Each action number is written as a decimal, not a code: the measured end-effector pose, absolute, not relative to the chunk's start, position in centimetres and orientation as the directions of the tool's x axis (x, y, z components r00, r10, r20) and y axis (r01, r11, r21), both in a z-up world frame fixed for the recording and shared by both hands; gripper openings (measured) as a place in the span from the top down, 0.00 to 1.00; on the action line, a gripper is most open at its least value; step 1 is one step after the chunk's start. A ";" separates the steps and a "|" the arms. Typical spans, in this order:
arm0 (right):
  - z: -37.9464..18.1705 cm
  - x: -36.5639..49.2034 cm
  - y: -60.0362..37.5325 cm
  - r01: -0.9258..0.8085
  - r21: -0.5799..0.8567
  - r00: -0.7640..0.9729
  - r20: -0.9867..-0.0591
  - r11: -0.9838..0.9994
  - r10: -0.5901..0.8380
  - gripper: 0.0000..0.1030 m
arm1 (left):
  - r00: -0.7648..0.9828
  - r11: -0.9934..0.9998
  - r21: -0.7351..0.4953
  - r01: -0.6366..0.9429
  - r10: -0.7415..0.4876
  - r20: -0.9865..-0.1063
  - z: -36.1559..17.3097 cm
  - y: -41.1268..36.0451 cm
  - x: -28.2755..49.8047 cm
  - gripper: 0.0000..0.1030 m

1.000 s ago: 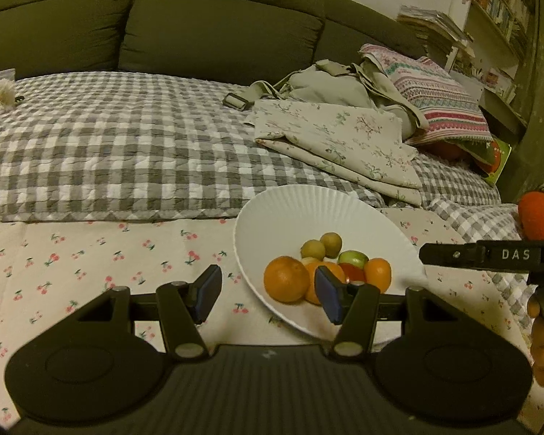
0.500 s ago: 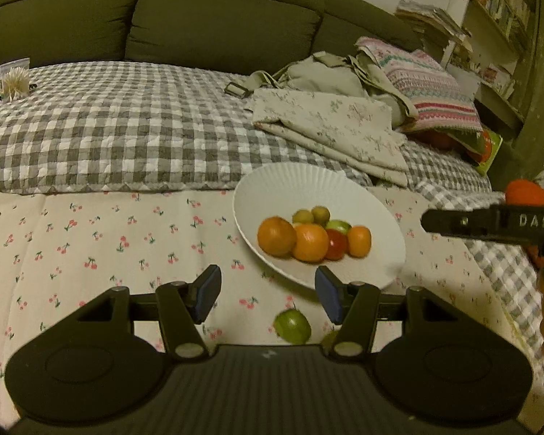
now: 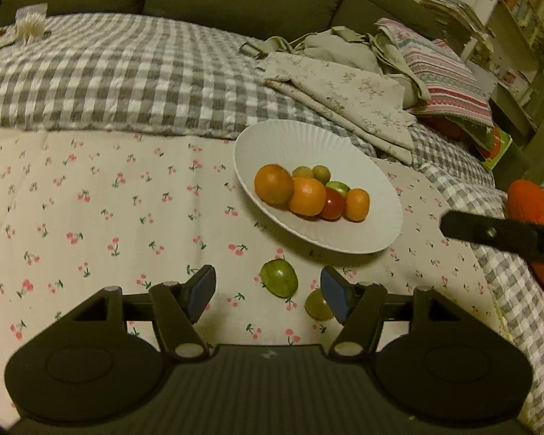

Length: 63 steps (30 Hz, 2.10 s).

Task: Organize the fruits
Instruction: 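Move the left tool to the green lime and grasp it, then grasp a greenish-yellow lime with the right tool while the left tool holds its lime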

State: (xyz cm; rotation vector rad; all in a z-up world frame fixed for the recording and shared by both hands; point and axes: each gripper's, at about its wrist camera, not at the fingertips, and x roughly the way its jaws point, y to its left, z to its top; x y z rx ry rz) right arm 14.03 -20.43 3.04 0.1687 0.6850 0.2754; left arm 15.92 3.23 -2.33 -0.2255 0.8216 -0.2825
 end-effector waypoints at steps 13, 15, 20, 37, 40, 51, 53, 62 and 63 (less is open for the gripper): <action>1.0 14.6 -20.0 -0.154 0.160 0.691 -0.688 0.975 0.222 0.44 | 0.627 0.935 -0.321 0.153 -0.343 -0.699 -4.9 1.7 17.4 0.36; 1.0 14.6 -20.2 -0.155 0.165 0.690 -0.688 0.974 0.226 0.44 | 0.631 0.930 -0.331 0.160 -0.354 -0.690 -5.0 1.4 17.6 0.37; 0.7 14.6 -19.8 -0.163 0.153 0.682 -0.697 0.975 0.224 0.44 | 0.646 0.931 -0.322 0.169 -0.352 -0.678 -5.5 0.8 18.1 0.41; -0.5 15.0 -19.1 -0.171 0.129 0.659 -0.722 0.977 0.211 0.44 | 0.639 0.939 -0.297 0.171 -0.335 -0.692 -6.8 0.1 18.6 0.71; -0.6 15.0 -19.0 -0.176 0.128 0.660 -0.721 0.976 0.213 0.44 | 0.633 0.937 -0.316 0.149 -0.336 -0.698 -6.7 0.5 18.5 0.71; -1.8 15.4 -18.6 -0.196 0.118 0.646 -0.731 0.973 0.219 0.44 | 0.635 0.955 -0.294 0.033 -0.247 -0.732 -4.7 3.3 17.1 0.71; -2.3 15.5 -18.2 -0.206 0.124 0.637 -0.736 0.971 0.229 0.44 | 0.631 0.956 -0.294 0.020 -0.240 -0.738 -4.4 3.6 16.9 0.71; -4.3 15.7 -16.3 -0.264 0.148 0.598 -0.750 0.953 0.282 0.44 | 0.626 0.955 -0.297 -0.009 -0.226 -0.746 -3.1 4.6 16.0 0.71; -4.5 15.7 -16.1 -0.270 0.146 0.598 -0.749 0.952 0.284 0.44 | 0.626 0.955 -0.297 -0.010 -0.225 -0.746 -3.0 4.6 16.0 0.71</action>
